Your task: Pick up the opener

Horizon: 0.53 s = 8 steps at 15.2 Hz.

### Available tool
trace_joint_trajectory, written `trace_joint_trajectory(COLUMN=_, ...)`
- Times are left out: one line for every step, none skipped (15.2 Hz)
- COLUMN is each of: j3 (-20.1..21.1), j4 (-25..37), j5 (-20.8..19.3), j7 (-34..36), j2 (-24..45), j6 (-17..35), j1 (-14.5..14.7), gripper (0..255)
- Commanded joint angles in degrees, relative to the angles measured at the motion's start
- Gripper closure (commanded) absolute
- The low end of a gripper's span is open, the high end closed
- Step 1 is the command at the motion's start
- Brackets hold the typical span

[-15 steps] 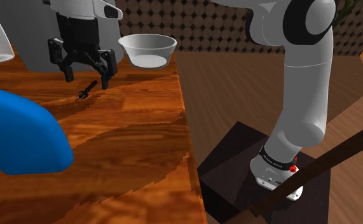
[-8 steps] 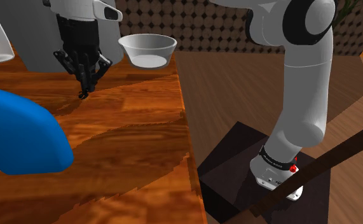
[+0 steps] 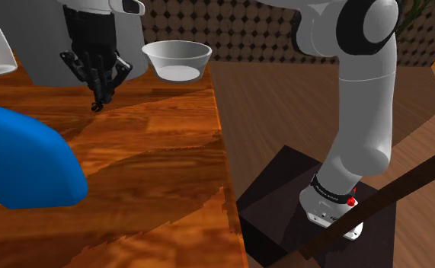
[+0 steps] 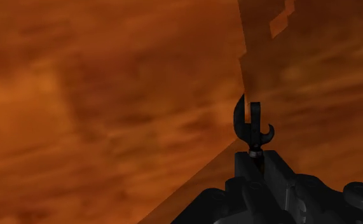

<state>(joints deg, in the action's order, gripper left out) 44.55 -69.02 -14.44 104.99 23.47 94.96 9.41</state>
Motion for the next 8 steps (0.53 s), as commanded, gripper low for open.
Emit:
trace_joint_trajectory(j3=-0.05, j4=2.11, j5=-0.3, j7=0.02, j2=0.42, j6=-1.72, j1=0.63, gripper=255)
trace_joint_trajectory(j3=-0.11, j4=3.53, j5=-0.59, j7=0.06, j2=0.83, j6=-2.75, j1=1.14, gripper=255)
trace_joint_trajectory(j3=-0.18, j4=5.02, j5=-0.91, j7=0.11, j2=1.28, j6=-3.81, j1=1.68, gripper=255)
trace_joint_trajectory(j3=-0.28, j4=6.58, j5=-1.25, j7=0.15, j2=1.76, j6=-4.9, j1=2.28, gripper=255)
trace_joint_trajectory(j3=-0.38, j4=8.23, j5=-1.63, j7=0.18, j2=2.28, j6=-6.03, j1=2.93, gripper=255)
trace_joint_trajectory(j3=-0.5, j4=9.97, j5=-2.04, j7=0.21, j2=2.86, j6=-7.2, j1=3.63, gripper=255)
trace_joint_trajectory(j3=-0.63, j4=11.83, j5=-2.49, j7=0.24, j2=3.49, j6=-8.42, j1=4.4, gripper=255)
trace_joint_trajectory(j3=-0.8, j4=13.81, j5=-2.98, j7=0.25, j2=4.18, j6=-9.7, j1=5.26, gripper=255)
